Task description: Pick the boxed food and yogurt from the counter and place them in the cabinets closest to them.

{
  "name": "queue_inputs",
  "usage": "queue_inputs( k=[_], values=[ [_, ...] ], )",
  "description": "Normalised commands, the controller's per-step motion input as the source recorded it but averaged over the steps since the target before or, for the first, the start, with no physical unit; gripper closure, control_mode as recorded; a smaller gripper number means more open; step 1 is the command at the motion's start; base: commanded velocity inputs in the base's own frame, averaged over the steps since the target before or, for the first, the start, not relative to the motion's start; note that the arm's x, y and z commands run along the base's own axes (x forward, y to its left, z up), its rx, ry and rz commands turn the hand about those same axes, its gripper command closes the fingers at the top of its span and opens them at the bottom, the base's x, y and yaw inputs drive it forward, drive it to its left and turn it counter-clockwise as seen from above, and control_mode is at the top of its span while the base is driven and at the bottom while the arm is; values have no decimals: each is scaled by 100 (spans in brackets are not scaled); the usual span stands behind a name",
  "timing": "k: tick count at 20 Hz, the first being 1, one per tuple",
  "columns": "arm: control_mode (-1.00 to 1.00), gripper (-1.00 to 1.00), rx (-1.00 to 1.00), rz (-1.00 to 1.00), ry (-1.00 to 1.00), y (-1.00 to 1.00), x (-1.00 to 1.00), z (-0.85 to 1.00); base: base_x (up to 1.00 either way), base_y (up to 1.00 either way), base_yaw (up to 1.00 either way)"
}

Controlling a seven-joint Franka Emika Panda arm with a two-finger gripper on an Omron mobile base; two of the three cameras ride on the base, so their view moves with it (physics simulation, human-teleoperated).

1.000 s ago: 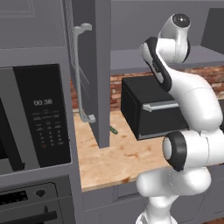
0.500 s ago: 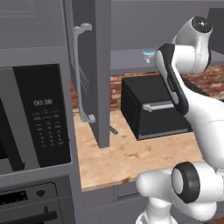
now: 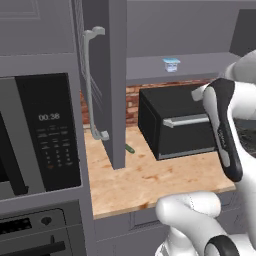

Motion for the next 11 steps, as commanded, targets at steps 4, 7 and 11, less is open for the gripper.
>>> queue_inputs(
  k=[4, 7, 11],
  values=[
    [-100, -100, 7, 0, -36, -22, -95, 0, 0, 0, 0],
    [-100, -100, 13, 0, -41, -19, -78, 11, 0, 0, 0],
    [-100, -100, 13, 0, -44, -15, -67, 16, 0, 0, 0]
  ],
)
